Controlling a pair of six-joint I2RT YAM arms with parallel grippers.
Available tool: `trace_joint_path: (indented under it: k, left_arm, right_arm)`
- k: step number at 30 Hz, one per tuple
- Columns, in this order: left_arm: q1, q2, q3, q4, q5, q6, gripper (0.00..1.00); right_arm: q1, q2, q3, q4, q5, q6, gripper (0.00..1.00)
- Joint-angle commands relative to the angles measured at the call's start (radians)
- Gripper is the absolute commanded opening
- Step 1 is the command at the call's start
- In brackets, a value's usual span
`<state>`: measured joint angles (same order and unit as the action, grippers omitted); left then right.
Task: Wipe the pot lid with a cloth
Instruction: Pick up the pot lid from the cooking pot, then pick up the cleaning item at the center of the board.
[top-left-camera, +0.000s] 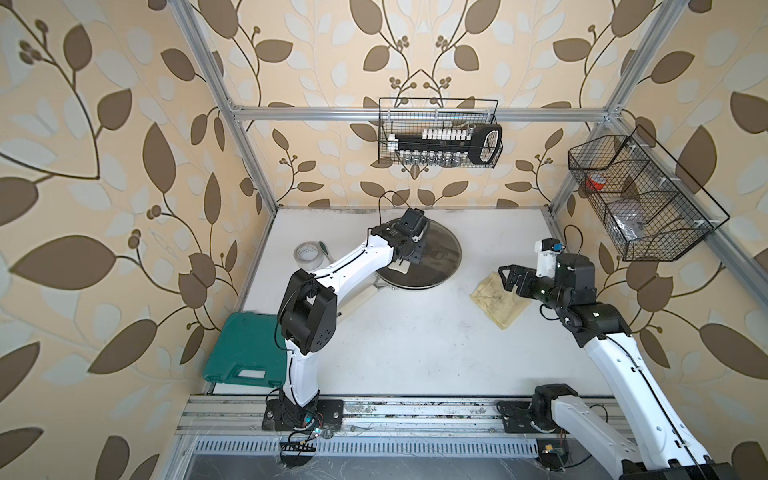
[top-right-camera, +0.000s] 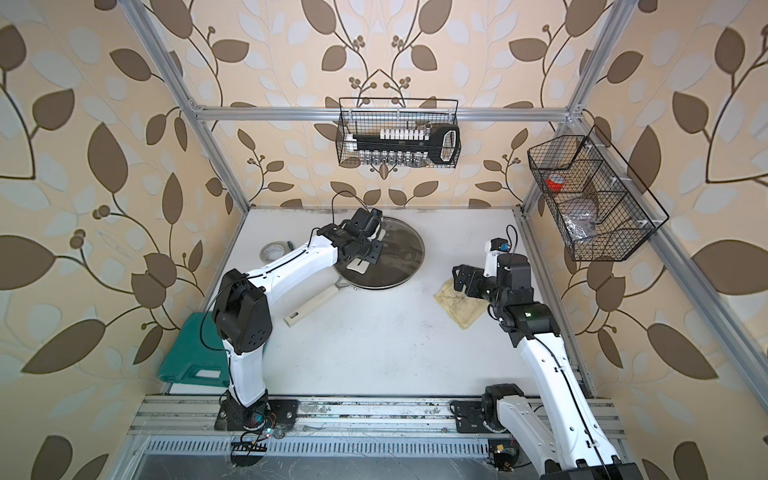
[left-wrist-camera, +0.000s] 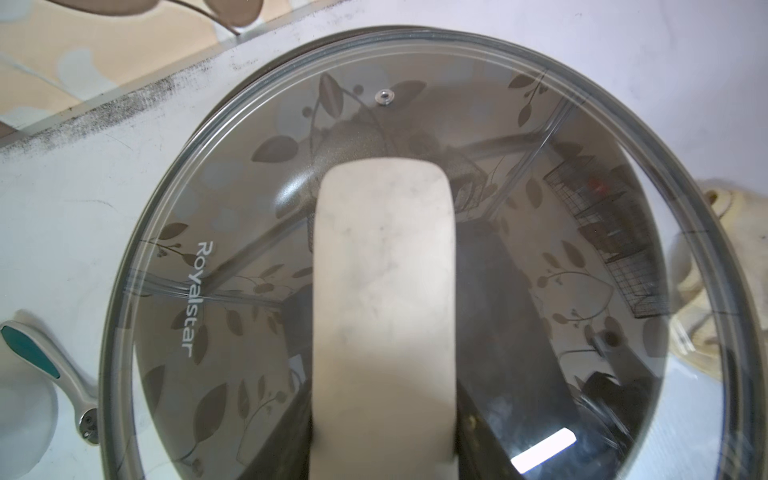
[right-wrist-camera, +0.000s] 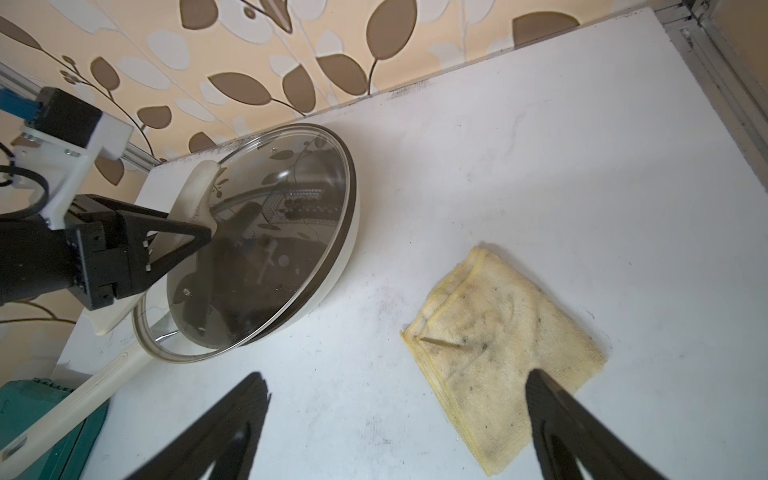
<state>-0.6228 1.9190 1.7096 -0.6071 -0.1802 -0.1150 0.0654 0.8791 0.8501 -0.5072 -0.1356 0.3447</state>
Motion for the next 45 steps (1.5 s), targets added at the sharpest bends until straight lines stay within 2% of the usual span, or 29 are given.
trace_joint_path:
  k: [1,9,15,19,28,40,45]
  left_arm:
    - [-0.007,-0.169,0.074,0.192,-0.024,-0.008,0.0]
    - [0.021,-0.221,0.004,0.263,0.013,-0.075,0.0]
    - [0.109,-0.294,-0.093,0.378,0.182,-0.251,0.0]
    - [0.192,-0.356,-0.181,0.489,0.339,-0.378,0.0]
    - [0.296,-0.44,-0.273,0.645,0.593,-0.557,0.0]
    - [0.383,-0.541,-0.423,0.869,0.751,-0.881,0.0]
    - [0.386,-0.554,-0.448,0.906,0.808,-0.944,0.0]
  right_arm:
    - [0.0,0.002,0.012,0.004,-0.016,0.011,0.96]
    - [0.0,0.018,0.012,0.007,-0.022,0.017,0.96]
    - [-0.001,0.029,0.019,-0.003,-0.036,0.024,0.96]
    - [-0.008,0.067,0.037,-0.033,-0.056,0.041,0.96]
    - [-0.009,0.207,0.065,-0.102,-0.002,0.066,0.96]
    - [0.007,0.471,0.125,-0.165,0.087,0.078,0.96]
    - [0.011,0.577,0.148,-0.162,0.101,0.103,0.96]
